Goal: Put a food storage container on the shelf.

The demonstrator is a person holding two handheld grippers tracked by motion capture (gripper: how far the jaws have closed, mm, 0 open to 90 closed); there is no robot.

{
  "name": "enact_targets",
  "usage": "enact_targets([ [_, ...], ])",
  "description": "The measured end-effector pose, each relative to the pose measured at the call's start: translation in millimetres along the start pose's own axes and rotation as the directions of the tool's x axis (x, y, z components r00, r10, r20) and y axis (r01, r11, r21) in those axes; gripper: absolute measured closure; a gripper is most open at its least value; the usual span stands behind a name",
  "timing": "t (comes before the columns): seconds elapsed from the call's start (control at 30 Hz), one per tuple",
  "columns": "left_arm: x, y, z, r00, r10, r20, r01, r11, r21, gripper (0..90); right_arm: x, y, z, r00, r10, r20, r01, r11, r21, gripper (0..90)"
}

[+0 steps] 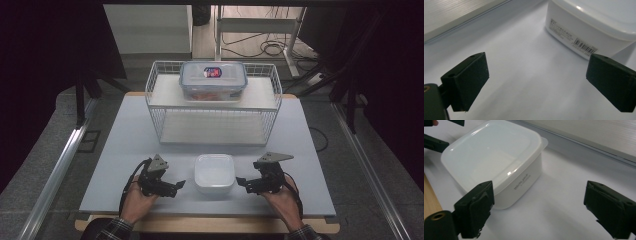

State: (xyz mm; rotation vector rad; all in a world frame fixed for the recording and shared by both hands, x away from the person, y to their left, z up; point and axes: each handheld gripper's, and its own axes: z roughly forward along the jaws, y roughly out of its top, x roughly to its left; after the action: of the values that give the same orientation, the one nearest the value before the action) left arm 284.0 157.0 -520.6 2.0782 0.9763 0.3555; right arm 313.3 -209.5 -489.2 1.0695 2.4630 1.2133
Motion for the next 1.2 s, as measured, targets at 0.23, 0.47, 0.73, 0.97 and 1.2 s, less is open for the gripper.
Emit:
enact_targets([
  [0.23, -2.1, 13.9, -3.1, 0.9995, -0.019, 0.027, 0.019, 0.9996, -0.022, 4.5, 5.5, 5.7, 0.0, 0.9998, -0.016, -0.008, 0.016, 1.000, -0.013, 6.3],
  [0.47, -12.0, 35.5, 3.8, 0.9977, 0.023, 0.064, -0.022, 0.9997, -0.013, 3.8, 12.8, 16.3, 2.3, 0.9988, 0.005, -0.049, -0.004, 1.000, 0.016, 4.4],
  [0.73, -18.6, 55.2, 25.2, 0.9906, -0.002, 0.137, 0.000, 0.9999, 0.017, 7.5, 14.4, 30.4, 16.4, 0.9977, 0.031, -0.061, -0.028, 0.999, 0.041, 19.9],
  [0.97, -15.4, 55.1, 40.7, 0.9667, -0.079, 0.243, 0.071, 0.9966, 0.043, 10.2, 9.8, 31.0, 34.6, 0.9896, 0.088, -0.113, -0.079, 0.993, 0.087, 24.4],
  [1.2, -21.5, 48.8, 35.0, 0.9456, -0.132, 0.297, 0.111, 0.9902, 0.085, 15.9, 13.7, 27.2, 29.2, 0.9753, 0.157, -0.155, -0.139, 0.982, 0.125, 32.5],
])
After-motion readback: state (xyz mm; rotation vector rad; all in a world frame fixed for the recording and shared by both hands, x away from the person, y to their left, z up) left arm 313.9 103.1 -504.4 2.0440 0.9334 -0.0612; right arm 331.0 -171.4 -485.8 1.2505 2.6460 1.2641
